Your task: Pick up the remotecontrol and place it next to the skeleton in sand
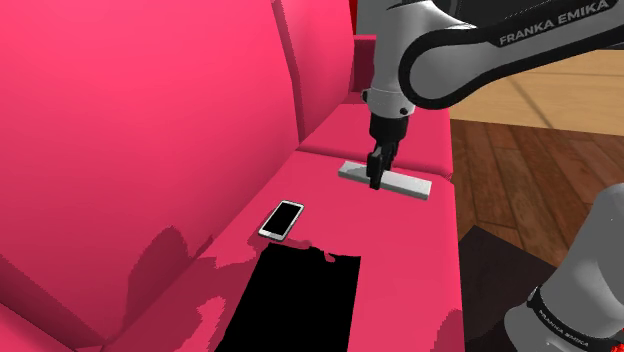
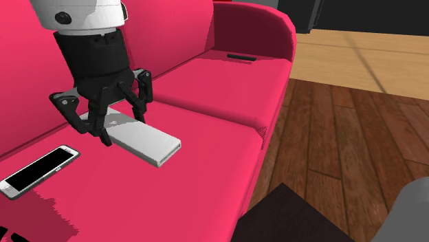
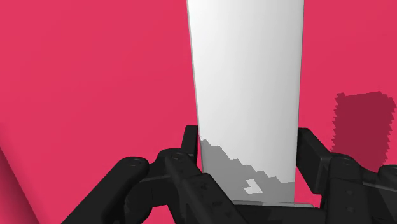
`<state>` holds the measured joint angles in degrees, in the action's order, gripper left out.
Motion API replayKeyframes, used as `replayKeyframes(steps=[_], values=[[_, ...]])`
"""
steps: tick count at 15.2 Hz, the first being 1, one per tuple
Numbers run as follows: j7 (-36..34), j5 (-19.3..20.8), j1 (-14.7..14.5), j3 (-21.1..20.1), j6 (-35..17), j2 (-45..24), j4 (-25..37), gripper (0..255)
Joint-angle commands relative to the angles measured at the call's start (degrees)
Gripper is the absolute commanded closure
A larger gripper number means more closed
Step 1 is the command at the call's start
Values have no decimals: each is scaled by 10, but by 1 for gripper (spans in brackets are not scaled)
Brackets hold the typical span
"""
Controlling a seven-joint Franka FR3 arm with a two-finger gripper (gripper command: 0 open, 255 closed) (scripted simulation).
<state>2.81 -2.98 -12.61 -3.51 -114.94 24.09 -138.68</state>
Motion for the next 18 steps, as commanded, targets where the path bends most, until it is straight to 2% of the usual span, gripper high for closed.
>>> replayKeyframes(steps=[1,5,18], values=[[-25,-10,-12,-18,3,24,-19,255],[-67,-29,-35,-50,9,55,-43,255],[-66,-34,-36,-59,-104,14,-114,255]])
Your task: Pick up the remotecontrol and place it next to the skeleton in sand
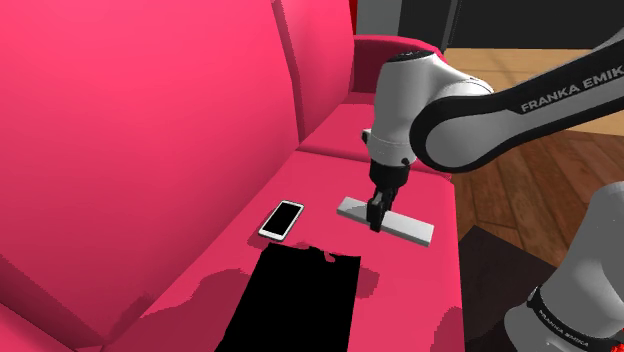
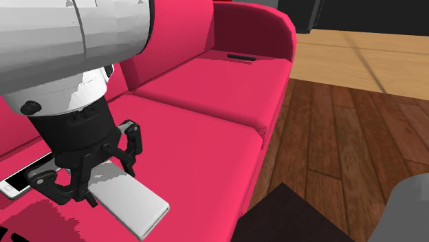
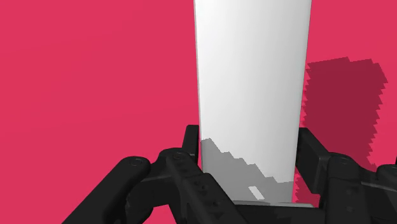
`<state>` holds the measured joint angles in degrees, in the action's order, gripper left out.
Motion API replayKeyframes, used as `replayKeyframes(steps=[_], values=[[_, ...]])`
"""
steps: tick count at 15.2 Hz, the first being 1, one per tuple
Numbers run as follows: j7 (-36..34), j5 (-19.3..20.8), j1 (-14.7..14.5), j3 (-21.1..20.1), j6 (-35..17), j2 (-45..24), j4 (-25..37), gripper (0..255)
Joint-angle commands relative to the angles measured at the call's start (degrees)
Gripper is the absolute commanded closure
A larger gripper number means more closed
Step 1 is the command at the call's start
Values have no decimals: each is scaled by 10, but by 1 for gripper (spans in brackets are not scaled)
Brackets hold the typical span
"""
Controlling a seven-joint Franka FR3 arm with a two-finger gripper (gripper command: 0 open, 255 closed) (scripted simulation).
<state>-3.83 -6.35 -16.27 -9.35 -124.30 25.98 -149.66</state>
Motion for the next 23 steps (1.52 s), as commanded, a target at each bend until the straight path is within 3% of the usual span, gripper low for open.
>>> replayKeyframes(steps=[1,10,17,18,23], values=[[1,0,0,-1,-19,-9,-9,255],[1,-1,1,-7,-105,-59,-46,255],[1,-1,1,-7,-105,-59,-46,255],[1,-1,1,-7,-105,-59,-46,0],[1,-1,1,-7,-105,-59,-46,0]])
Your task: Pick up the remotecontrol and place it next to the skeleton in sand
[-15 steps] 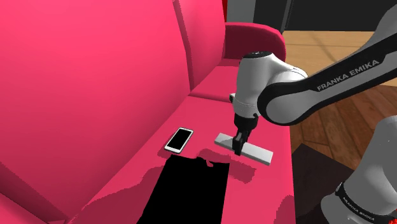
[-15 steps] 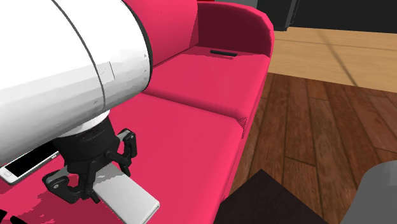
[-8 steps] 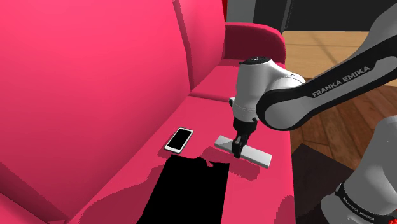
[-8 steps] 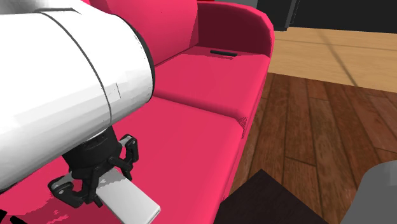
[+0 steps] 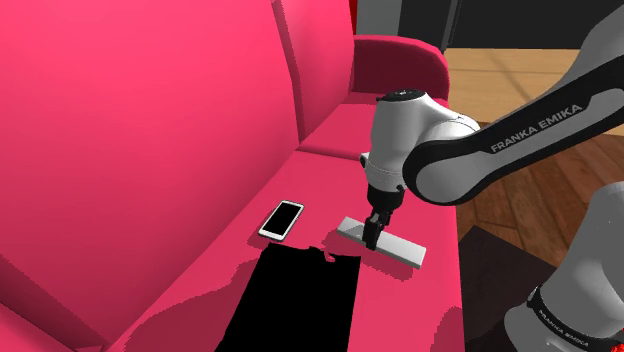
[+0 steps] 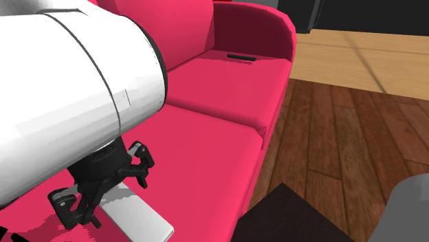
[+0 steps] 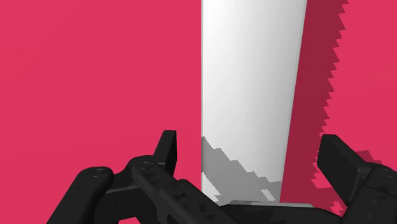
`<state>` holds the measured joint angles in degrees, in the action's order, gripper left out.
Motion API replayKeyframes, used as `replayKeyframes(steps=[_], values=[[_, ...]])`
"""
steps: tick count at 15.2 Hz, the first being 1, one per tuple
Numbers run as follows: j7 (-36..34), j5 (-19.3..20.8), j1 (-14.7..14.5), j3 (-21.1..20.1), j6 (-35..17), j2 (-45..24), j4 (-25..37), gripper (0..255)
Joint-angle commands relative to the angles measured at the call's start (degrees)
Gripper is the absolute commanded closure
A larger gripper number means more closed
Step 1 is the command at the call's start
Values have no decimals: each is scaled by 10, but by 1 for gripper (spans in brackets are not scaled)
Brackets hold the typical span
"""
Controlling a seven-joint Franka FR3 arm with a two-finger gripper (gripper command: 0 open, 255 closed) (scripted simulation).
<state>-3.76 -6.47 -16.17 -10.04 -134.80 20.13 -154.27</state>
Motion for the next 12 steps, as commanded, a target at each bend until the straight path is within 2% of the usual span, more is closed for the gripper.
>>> replayKeyframes(steps=[1,4,12], values=[[1,0,0,2,24,15,9,0],[1,1,0,7,89,52,38,0],[1,1,0,7,89,52,38,0]])
